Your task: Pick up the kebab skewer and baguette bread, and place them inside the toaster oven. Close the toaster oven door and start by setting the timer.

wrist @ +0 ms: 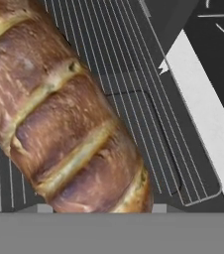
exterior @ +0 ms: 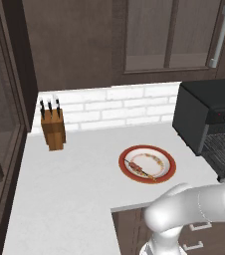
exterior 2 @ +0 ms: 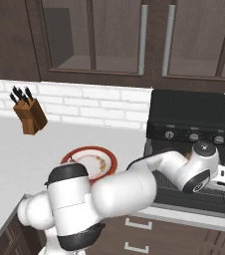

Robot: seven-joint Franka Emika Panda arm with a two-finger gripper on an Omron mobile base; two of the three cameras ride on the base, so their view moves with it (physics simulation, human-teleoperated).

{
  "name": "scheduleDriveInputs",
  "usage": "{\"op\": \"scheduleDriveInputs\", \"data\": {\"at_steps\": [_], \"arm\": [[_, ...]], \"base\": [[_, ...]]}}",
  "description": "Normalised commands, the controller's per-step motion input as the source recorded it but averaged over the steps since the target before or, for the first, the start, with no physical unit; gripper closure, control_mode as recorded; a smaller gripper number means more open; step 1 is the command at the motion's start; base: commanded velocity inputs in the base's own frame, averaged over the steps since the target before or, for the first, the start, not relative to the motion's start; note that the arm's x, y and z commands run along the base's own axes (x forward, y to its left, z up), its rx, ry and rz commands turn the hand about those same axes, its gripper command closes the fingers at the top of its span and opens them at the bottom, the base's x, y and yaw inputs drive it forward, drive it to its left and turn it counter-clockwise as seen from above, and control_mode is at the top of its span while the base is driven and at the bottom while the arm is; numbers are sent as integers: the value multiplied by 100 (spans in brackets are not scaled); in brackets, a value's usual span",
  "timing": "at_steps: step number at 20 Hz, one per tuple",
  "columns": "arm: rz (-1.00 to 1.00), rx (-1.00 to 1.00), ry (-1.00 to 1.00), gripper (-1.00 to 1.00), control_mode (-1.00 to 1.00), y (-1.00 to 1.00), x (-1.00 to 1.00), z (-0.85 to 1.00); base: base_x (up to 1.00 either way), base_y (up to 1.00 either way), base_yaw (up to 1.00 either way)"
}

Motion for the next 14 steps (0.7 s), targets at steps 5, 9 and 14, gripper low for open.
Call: {"op": "scheduleDriveInputs", "data": {"at_steps": [5,9,14], "arm": [[0,0,0,100,-100,-10,31,-13],[0,0,0,100,-100,-26,14,-1],[0,0,-1,-100,-100,-9,-4,-23]], "base": [[0,0,0],[0,0,0],[0,0,0]]}}
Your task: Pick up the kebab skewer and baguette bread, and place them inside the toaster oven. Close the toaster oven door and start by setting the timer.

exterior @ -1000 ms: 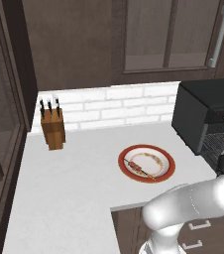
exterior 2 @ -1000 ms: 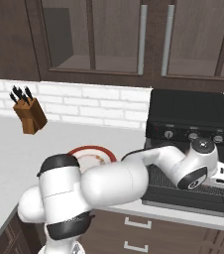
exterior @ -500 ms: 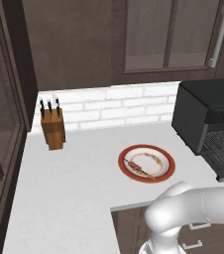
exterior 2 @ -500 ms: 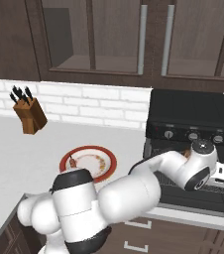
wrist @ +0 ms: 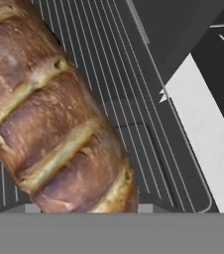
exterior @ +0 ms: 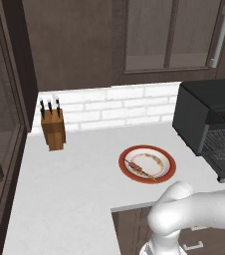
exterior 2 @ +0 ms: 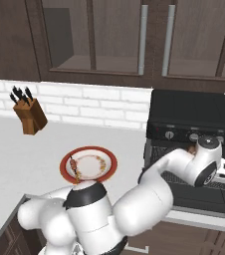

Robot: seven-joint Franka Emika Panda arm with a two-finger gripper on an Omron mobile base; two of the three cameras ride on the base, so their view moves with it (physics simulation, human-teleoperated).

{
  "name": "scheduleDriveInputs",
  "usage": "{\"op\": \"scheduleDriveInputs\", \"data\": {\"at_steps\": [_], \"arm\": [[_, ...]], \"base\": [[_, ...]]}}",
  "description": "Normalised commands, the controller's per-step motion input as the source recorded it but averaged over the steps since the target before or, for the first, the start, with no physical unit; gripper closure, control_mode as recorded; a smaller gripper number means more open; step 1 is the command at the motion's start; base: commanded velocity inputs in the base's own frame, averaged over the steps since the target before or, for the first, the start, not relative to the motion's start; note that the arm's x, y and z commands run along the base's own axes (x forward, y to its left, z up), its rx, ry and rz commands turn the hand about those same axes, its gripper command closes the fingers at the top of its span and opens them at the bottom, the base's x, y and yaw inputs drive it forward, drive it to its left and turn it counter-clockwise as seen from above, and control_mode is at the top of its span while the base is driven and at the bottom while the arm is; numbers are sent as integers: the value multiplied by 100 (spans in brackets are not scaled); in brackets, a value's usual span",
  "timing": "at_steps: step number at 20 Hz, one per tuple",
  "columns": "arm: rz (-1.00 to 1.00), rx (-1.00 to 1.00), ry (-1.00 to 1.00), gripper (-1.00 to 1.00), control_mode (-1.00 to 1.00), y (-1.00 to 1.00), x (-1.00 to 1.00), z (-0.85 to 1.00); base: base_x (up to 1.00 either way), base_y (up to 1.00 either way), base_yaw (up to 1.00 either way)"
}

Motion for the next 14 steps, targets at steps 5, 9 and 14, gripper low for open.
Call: {"op": "scheduleDriveInputs", "data": {"at_steps": [5,9,14], "arm": [[0,0,-4,-100,-100,0,-16,-20],[0,0,-7,-100,-100,4,-55,-9],[-3,-3,-8,-100,-100,30,-51,14]], "base": [[0,0,0],[0,0,0],[0,0,0]]}}
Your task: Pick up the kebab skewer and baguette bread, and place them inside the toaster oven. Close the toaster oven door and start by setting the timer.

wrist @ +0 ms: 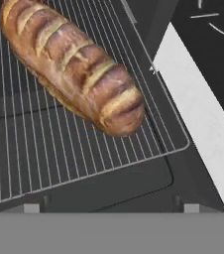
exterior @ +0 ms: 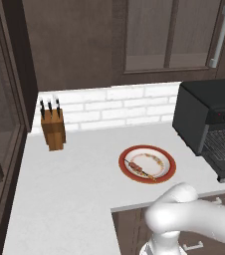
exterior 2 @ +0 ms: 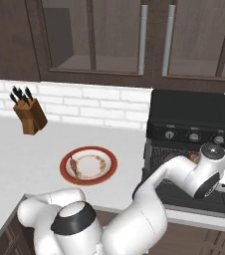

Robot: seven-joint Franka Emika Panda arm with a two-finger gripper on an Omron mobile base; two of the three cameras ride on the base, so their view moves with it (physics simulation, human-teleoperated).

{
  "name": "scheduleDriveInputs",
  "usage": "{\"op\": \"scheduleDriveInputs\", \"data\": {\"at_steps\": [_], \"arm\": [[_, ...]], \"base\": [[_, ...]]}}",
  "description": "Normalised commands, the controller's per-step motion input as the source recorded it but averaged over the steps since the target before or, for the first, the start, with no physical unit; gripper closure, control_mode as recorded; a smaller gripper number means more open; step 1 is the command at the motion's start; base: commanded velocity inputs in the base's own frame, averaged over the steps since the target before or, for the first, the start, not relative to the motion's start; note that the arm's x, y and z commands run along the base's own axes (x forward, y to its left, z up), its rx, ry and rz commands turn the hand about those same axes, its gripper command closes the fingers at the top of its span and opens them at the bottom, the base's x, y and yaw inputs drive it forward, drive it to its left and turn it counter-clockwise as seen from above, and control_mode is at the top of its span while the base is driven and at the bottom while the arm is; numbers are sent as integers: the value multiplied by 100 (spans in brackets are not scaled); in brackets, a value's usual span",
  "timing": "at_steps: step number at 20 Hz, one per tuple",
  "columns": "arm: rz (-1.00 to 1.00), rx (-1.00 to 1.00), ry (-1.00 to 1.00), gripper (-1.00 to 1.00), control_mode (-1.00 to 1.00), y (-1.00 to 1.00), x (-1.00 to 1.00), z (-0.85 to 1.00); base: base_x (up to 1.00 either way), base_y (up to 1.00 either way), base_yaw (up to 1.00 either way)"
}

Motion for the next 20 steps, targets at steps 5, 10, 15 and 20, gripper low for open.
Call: {"op": "scheduleDriveInputs", "data": {"at_steps": [5,10,15,20], "arm": [[0,-12,-6,-100,-100,88,-86,44],[1,-19,0,-100,-100,100,-53,20],[2,-7,0,-100,-100,100,-6,20],[4,0,0,-100,-100,100,-1,43]], "base": [[0,0,0],[0,0,0],[0,0,0],[0,0,0]]}}
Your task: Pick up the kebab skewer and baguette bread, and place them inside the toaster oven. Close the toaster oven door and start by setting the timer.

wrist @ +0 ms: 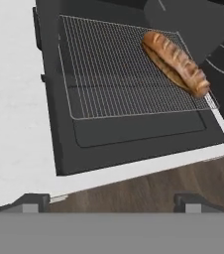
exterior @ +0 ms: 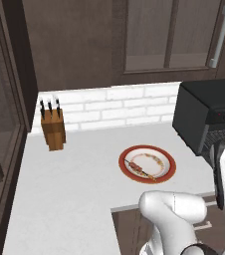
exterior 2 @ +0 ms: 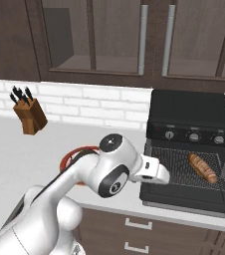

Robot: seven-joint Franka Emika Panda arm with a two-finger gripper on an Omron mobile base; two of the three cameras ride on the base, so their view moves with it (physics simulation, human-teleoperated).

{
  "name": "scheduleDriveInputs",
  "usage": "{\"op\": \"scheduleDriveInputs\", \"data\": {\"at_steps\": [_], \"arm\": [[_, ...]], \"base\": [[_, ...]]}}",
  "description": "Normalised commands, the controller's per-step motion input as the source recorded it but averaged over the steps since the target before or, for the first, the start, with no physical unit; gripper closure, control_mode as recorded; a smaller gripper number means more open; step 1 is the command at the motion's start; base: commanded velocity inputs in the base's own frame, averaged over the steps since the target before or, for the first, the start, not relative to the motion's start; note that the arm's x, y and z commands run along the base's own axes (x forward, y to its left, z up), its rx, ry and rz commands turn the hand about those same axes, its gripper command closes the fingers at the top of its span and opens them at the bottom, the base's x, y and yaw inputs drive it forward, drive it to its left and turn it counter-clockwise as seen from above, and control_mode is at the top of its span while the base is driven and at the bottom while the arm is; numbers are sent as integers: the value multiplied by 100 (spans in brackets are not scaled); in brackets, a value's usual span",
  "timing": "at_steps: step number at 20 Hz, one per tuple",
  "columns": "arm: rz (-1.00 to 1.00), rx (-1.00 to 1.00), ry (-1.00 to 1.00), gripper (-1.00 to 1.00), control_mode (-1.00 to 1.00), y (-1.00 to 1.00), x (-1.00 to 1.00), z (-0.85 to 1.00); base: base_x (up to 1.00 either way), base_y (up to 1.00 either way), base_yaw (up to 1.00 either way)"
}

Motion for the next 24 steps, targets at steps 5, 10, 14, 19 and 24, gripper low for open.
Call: {"op": "scheduleDriveInputs", "data": {"at_steps": [5,10,14,19,24], "arm": [[7,3,0,-100,-100,100,-6,16],[16,12,1,-100,-100,100,7,1],[25,19,0,-100,-100,96,5,0],[21,22,2,-100,-100,42,71,0],[19,9,6,-100,-100,48,9,-23]], "base": [[0,0,0],[0,0,0],[0,0,0],[0,0,0],[0,0,0]]}}
